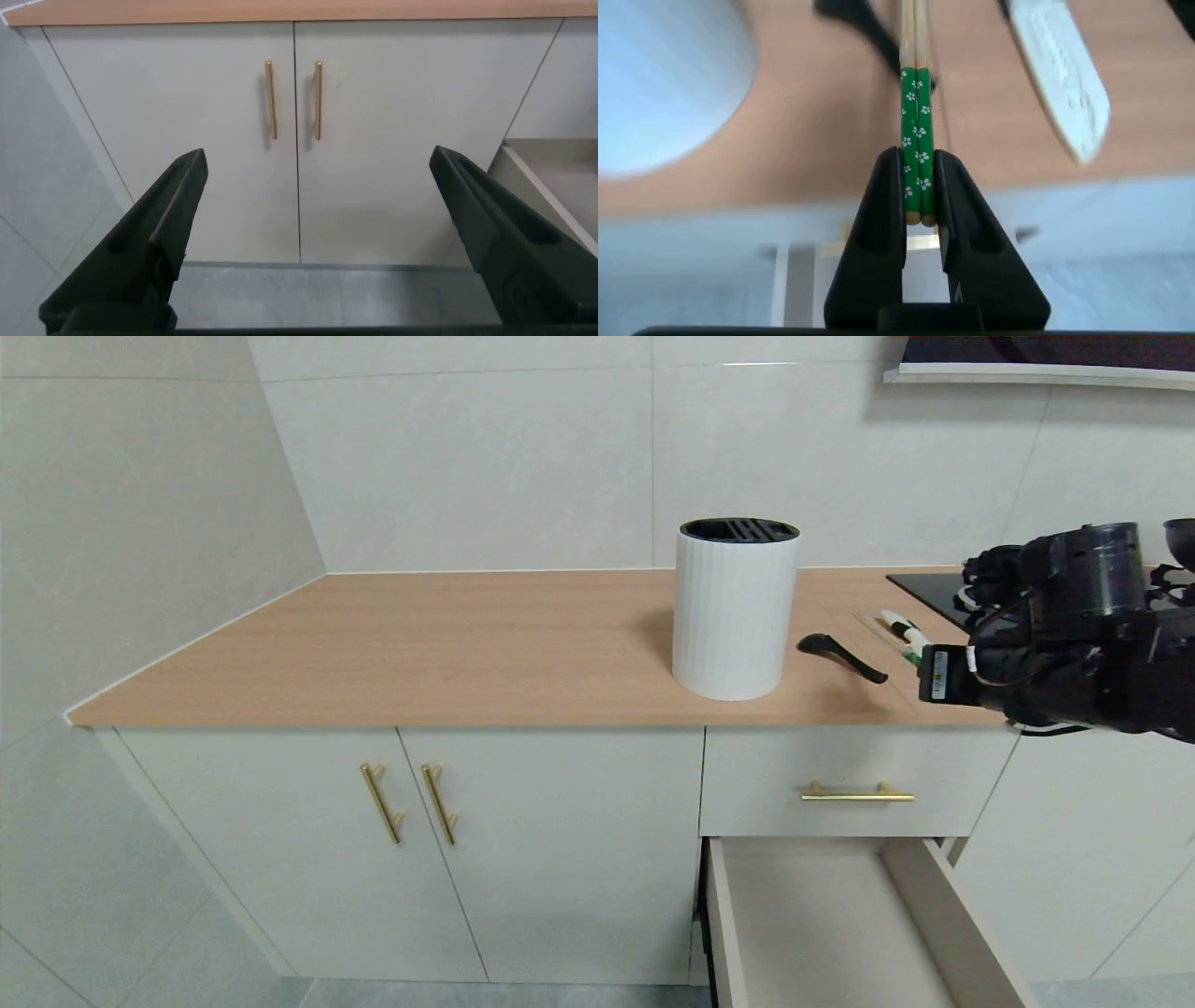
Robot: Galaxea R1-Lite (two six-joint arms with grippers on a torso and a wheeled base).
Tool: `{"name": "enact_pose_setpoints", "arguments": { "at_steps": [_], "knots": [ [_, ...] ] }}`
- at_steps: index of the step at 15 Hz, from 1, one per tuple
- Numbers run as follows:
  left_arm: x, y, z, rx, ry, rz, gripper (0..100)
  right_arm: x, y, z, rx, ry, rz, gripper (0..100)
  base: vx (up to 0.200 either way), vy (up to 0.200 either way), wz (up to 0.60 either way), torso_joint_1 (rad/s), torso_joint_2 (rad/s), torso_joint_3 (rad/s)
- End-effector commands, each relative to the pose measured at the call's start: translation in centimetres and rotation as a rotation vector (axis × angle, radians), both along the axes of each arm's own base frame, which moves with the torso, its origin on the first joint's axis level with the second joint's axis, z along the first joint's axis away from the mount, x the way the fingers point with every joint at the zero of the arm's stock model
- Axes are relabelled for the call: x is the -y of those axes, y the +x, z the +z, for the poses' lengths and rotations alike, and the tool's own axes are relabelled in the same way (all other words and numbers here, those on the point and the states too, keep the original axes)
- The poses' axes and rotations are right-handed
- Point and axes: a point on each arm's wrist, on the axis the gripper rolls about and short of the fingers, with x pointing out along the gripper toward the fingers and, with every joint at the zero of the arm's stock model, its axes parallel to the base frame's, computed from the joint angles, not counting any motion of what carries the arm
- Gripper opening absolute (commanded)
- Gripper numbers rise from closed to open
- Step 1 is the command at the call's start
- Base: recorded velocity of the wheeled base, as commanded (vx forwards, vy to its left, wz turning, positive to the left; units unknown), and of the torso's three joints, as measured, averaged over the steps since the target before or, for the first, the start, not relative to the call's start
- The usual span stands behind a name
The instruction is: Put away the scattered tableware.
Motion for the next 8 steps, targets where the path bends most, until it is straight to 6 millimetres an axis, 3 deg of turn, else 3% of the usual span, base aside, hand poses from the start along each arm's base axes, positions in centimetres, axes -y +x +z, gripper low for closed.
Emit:
{"name": "enact_pose_setpoints", "arguments": {
  "at_steps": [1, 3, 6, 8],
  "knots": [
    [0.0, 0.0, 0.0, 0.001, 0.000, 0.000, 100, 0.8, -6.1, 4.4, 0.048, 0.043, 0.100, 0, 0.000, 0.000, 0.00, 0.000, 0.00, 0.000],
    [0.0, 0.0, 0.0, -0.001, 0.000, 0.000, 100, 1.6, -9.6, 5.5, 0.021, 0.063, 0.165, 0, 0.000, 0.000, 0.00, 0.000, 0.00, 0.000],
    [0.0, 0.0, 0.0, -0.001, 0.000, 0.000, 100, 2.5, -13.0, 6.2, -0.025, 0.065, 0.194, 0, 0.000, 0.000, 0.00, 0.000, 0.00, 0.000],
    [0.0, 0.0, 0.0, 0.001, 0.000, 0.000, 100, 2.6, -14.2, 5.4, -0.094, 0.101, 0.286, 0, 0.000, 0.000, 0.00, 0.000, 0.00, 0.000]
  ]
}}
